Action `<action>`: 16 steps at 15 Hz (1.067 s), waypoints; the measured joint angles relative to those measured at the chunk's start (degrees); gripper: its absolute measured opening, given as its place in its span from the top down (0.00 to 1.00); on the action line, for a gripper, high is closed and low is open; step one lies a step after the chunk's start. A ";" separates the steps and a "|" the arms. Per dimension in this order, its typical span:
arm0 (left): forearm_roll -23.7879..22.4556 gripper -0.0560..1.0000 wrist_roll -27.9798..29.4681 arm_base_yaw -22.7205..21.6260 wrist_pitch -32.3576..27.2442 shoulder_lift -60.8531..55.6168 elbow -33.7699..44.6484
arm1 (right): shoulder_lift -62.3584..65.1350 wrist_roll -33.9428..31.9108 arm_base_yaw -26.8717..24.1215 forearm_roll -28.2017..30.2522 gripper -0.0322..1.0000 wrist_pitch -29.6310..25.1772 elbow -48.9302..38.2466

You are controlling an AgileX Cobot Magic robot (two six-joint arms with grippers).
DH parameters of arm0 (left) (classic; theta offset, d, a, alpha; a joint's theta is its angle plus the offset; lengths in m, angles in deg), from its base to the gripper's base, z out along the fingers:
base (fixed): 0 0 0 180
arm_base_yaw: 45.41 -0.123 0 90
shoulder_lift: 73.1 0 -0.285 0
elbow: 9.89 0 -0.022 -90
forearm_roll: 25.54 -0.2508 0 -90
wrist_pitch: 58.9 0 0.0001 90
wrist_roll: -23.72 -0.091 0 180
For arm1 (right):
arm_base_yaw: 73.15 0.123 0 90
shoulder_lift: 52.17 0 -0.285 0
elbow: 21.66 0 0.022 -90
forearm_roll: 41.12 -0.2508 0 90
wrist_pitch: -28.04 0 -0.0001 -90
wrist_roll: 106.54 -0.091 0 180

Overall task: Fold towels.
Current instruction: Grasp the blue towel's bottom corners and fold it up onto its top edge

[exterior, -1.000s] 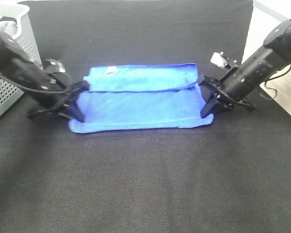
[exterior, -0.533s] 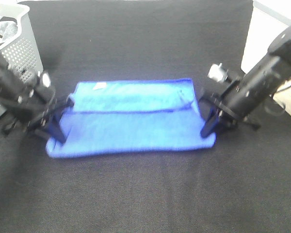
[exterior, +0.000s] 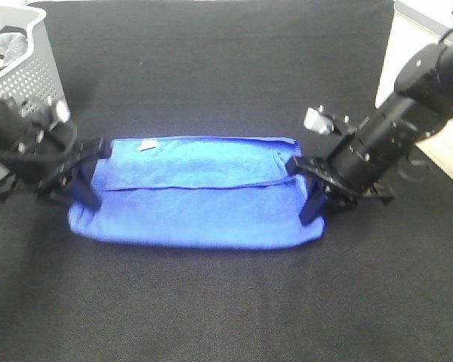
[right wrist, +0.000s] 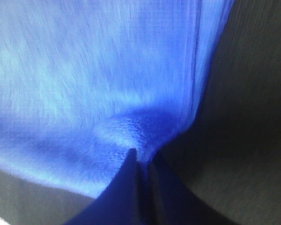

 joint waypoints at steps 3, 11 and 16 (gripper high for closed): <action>-0.57 0.94 2.81 0.00 1.66 -0.11 -6.59 | 0.00 -3.95 -0.06 4.18 0.97 0.11 7.16; -1.78 0.94 4.70 0.00 10.66 7.51 -18.85 | -9.51 -5.84 -3.09 5.21 0.97 -1.72 28.88; -1.49 0.86 4.70 0.00 11.97 15.99 -24.35 | -17.19 -8.82 -3.09 5.67 0.94 -2.46 32.54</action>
